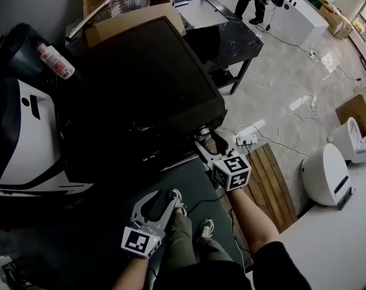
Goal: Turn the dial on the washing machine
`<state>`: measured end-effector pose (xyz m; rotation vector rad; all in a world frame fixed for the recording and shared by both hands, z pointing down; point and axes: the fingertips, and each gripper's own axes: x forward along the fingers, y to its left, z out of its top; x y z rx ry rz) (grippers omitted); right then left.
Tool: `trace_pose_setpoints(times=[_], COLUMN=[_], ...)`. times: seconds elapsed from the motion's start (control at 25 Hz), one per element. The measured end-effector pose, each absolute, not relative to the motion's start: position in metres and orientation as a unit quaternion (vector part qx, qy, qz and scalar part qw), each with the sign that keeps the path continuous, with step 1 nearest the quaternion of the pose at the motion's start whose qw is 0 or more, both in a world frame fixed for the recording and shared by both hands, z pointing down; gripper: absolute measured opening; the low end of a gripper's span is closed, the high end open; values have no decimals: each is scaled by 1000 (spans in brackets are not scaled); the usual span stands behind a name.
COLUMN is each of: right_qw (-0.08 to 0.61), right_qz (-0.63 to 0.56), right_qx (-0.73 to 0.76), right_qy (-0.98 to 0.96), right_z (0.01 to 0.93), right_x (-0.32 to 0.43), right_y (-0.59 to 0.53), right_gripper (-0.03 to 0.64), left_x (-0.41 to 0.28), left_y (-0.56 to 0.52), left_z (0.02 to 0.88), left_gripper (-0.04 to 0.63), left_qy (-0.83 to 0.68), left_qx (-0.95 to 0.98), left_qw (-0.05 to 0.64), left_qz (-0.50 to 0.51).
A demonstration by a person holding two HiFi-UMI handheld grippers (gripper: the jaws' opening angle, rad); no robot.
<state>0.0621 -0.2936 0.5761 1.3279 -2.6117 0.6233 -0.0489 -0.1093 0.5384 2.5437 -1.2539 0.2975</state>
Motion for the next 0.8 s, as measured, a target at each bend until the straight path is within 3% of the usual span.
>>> trace_pose_setpoints(times=[0.8], right_qw=[-190], right_qz=[539], right_qx=[338], right_qy=[-748], right_z=[592], right_x=[79], right_y=[-300], right_gripper=[255], left_x=[-51], left_y=[-109], left_z=[539], left_gripper=[153], left_qy=[-438], left_qx=[880], left_qw=[153], left_qz=[99])
